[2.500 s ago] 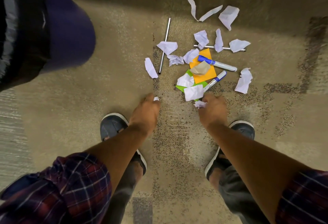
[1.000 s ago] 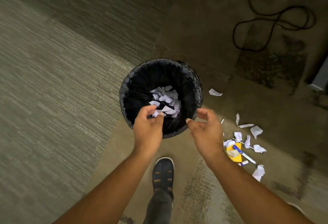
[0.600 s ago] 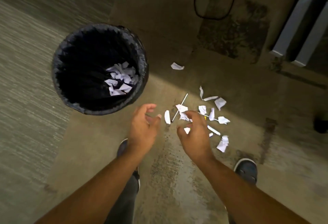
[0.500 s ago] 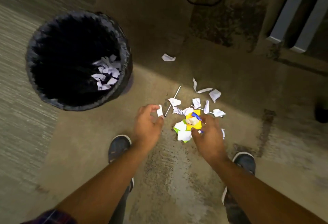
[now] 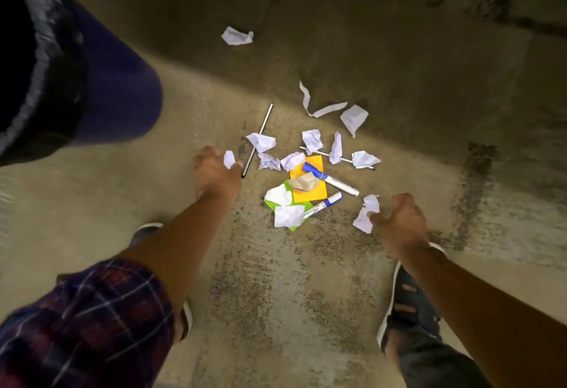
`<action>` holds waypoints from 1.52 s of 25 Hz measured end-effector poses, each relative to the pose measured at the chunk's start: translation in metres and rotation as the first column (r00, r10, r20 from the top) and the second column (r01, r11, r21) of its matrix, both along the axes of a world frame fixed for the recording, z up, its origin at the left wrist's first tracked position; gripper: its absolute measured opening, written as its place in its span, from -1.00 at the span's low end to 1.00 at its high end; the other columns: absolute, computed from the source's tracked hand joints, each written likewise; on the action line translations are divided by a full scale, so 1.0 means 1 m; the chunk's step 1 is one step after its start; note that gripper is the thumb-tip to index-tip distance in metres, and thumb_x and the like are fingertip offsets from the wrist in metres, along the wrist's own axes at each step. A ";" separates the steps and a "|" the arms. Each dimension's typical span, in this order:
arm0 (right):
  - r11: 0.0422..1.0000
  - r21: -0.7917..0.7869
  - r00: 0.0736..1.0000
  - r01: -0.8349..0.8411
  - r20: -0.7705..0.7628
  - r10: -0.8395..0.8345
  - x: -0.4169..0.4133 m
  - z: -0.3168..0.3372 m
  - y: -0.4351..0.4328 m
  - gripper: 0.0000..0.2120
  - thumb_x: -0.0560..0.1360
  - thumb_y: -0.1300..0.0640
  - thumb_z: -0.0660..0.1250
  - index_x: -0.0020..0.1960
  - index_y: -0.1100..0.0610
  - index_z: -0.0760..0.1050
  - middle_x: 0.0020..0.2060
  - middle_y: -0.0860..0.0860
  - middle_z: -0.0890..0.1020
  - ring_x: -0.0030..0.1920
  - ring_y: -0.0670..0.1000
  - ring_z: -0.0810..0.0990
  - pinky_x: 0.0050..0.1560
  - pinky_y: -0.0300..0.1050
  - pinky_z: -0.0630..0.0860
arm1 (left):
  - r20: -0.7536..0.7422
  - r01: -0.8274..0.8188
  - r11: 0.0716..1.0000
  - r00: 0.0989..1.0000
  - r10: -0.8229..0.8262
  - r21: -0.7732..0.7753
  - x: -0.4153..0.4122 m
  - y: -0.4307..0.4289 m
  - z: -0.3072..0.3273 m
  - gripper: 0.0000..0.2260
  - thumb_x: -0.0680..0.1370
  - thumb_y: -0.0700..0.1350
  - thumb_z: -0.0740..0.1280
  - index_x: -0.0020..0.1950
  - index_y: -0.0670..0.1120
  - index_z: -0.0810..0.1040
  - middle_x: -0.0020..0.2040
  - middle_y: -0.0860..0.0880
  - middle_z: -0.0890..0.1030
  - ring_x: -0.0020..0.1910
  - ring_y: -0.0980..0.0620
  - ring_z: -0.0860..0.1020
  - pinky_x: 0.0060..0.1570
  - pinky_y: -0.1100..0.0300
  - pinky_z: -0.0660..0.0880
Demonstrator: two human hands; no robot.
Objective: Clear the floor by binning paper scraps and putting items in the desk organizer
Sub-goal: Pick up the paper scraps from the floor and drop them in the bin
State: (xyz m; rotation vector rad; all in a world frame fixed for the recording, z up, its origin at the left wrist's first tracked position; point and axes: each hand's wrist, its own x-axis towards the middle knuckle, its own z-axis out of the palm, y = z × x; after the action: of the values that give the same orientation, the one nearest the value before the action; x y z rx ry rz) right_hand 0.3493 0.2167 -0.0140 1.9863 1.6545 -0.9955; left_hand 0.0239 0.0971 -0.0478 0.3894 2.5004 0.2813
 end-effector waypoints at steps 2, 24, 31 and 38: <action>0.999 -0.006 0.999 -0.043 -0.032 0.043 -0.001 -0.013 -0.005 -0.50 0.50 0.04 0.50 0.32 0.19 0.40 0.27 0.23 0.55 0.28 0.27 0.52 0.26 0.07 0.48 | -0.031 0.026 0.999 0.999 -0.027 -0.037 0.000 -0.002 -0.009 -0.62 0.51 -0.06 0.51 0.24 -0.18 0.53 0.19 -0.24 0.66 0.22 -0.23 0.62 0.24 0.01 0.48; 0.966 0.093 0.959 -0.242 -0.129 0.253 -0.015 -0.015 0.003 -0.79 0.46 0.37 0.40 -0.22 0.10 0.51 -0.29 0.07 0.67 -0.26 0.05 0.58 -0.29 -0.16 0.42 | -0.048 0.647 0.762 0.763 -0.645 0.036 -0.001 0.047 0.009 -0.58 0.53 -0.12 0.47 0.39 -0.06 0.56 0.25 -0.17 0.46 0.21 -0.18 0.51 0.19 -0.08 0.56; 0.993 0.109 0.988 -0.049 -0.143 0.064 -0.015 0.008 0.016 -0.77 0.46 0.22 0.48 -0.27 0.04 0.48 -0.37 -0.17 0.57 -0.33 -0.21 0.52 -0.49 -0.41 0.29 | -0.037 0.581 0.814 0.814 -0.580 0.026 -0.003 0.050 0.017 -0.88 0.60 -0.18 0.36 0.09 -0.15 0.66 0.12 -0.19 0.60 0.14 -0.18 0.56 0.10 -0.07 0.58; 0.984 0.010 0.945 0.176 -0.282 -0.166 -0.056 0.084 0.022 -0.77 0.46 0.21 0.53 -0.22 -0.04 0.53 -0.40 0.01 0.71 -0.35 0.05 0.75 -0.37 0.09 0.68 | 0.316 -0.195 0.938 0.944 0.100 0.286 0.004 0.019 0.085 -0.93 0.61 -0.17 0.35 -0.01 -0.11 0.64 -0.14 -0.10 0.72 -0.25 -0.01 0.60 -0.22 0.16 0.52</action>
State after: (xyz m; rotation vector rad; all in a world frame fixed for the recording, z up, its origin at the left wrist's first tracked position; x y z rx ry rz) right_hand 0.2929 0.2382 0.0701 2.1207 1.6686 -1.3770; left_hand 0.0283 0.1164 0.0375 0.2582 2.1901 0.7505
